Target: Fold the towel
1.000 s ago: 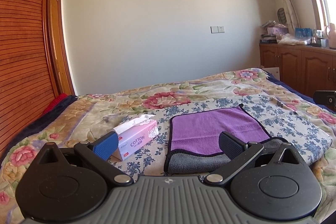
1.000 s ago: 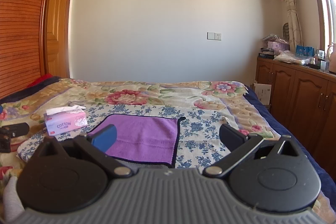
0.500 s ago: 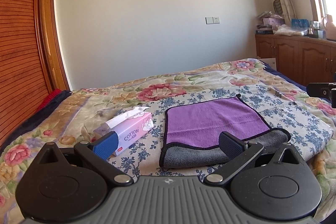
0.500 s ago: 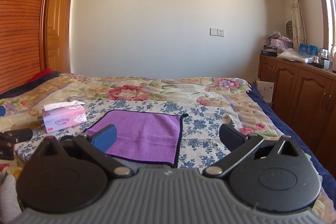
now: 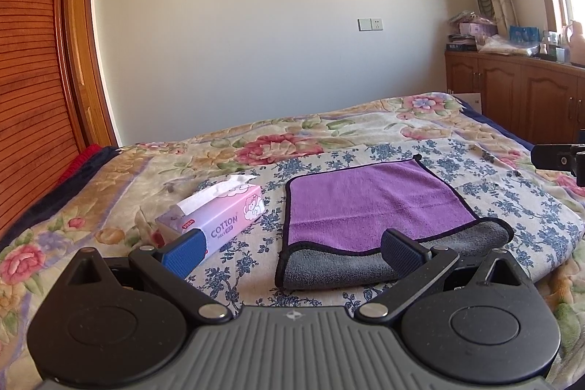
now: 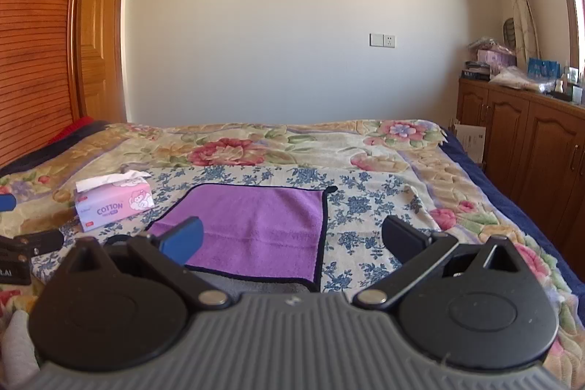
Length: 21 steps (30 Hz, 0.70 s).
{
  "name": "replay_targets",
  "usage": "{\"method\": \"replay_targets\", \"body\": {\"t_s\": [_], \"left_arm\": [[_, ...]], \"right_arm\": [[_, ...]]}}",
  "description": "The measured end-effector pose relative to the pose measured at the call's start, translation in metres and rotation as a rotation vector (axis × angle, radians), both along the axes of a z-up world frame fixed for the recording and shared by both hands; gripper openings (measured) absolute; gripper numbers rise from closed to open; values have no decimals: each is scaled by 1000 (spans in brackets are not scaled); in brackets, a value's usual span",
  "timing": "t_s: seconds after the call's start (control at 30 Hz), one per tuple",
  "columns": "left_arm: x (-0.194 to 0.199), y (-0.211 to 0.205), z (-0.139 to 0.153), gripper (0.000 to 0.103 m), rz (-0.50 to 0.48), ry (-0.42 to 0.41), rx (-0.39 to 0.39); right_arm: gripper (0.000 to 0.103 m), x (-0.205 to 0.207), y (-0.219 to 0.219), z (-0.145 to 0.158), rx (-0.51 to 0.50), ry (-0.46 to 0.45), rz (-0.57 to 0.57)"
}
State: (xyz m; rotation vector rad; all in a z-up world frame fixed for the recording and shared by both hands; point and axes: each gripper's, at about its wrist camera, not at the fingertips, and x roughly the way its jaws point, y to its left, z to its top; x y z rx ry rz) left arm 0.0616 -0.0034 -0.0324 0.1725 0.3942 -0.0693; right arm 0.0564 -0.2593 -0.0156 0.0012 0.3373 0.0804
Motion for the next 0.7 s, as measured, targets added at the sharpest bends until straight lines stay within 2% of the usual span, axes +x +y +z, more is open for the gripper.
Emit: {"method": "replay_targets", "body": {"t_s": [0.37,0.7], "left_arm": [[17,2,-5,103,-3,28,-19],[34,5,-11,103,-19,55,-34]], "right_arm": [[103,15,-3,-7,30,38,-1],[103,30,2,-14,-7,67,21]]}}
